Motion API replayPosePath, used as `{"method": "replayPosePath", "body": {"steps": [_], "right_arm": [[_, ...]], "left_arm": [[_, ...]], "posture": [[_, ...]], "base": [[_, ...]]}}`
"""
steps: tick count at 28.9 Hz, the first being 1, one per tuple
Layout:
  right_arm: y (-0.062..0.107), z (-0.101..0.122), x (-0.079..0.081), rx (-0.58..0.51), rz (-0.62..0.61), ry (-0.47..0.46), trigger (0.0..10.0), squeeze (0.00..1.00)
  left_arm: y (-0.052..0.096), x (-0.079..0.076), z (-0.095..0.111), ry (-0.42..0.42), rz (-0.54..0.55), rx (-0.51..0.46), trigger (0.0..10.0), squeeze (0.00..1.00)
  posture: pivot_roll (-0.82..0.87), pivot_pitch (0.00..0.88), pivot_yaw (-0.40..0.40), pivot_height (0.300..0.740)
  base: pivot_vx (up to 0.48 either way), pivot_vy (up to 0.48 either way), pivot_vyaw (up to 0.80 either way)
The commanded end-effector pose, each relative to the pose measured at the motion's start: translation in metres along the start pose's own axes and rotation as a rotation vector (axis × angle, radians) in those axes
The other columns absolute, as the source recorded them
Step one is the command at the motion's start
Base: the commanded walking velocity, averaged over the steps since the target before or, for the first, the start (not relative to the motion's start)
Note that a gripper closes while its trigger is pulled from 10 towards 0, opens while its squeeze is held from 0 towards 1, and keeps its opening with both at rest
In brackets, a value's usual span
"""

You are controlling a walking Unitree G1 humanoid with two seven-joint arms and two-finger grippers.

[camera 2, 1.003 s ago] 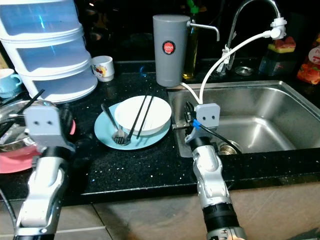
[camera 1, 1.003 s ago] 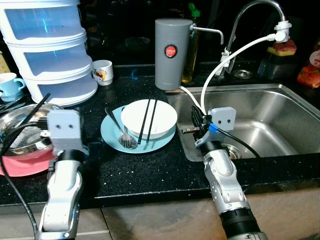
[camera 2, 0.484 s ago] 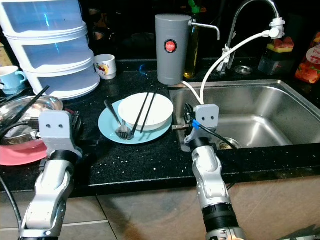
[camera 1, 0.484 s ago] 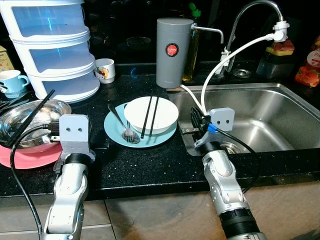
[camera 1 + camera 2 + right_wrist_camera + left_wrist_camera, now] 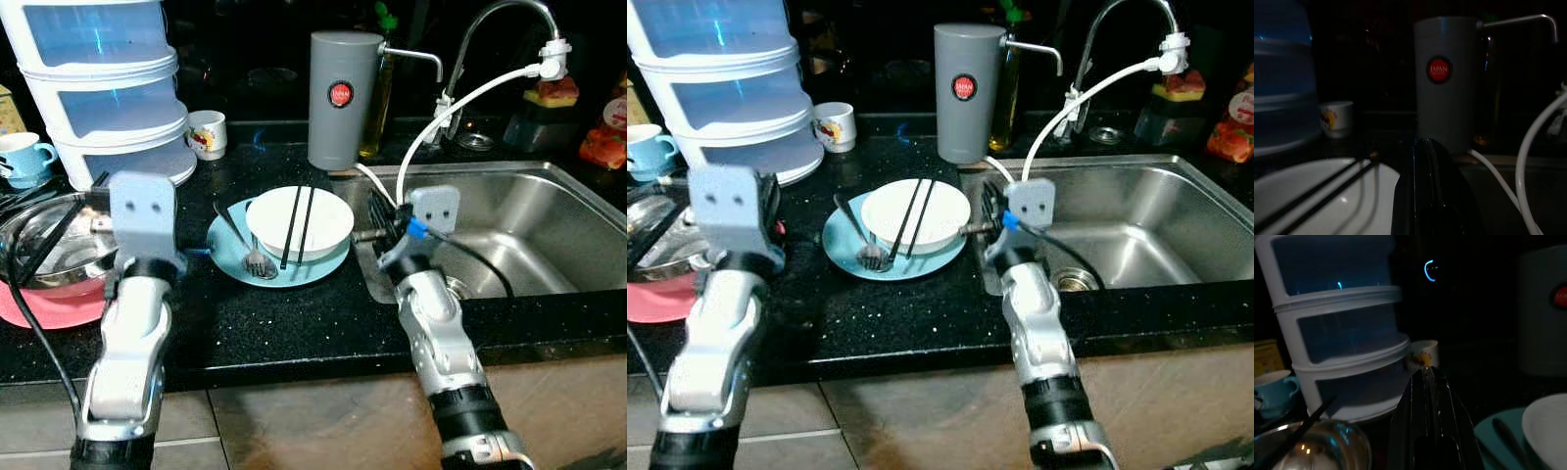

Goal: Kitchen organization

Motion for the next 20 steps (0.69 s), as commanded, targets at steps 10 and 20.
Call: {"method": "replayPosePath", "body": {"steps": [10, 20], "right_arm": [[-0.011, 0.018, -0.009, 0.073, 0.217, -0.093, 10.0, 0.0], [-0.021, 0.052, -0.024, -0.019, 0.277, -0.27, 10.0, 1.0]], "left_arm": [[0.0, 0.008, -0.002, 0.034, -0.184, 0.077, 10.0, 0.0], [0.02, 0.001, 0.005, 0.072, -0.496, 0.107, 10.0, 0.0]], "posture": [[0.04, 0.036, -0.038, 0.74], [0.05, 0.043, -0.045, 0.74]], "base": [[0.0, 0.0, 0.0], [0.0, 0.0, 0.0]]}}
Point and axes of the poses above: a point about 5 cm out from each wrist's last joint towards the gripper, its own y axis pointing back from the gripper into the wrist, its own z axis along the axis of the wrist's last joint, x = y × z, the point moved 3 cm from there along -y, pointing out of the wrist towards the gripper, and after that the axes turned 2 degrees about y, right-handed, at the moved point
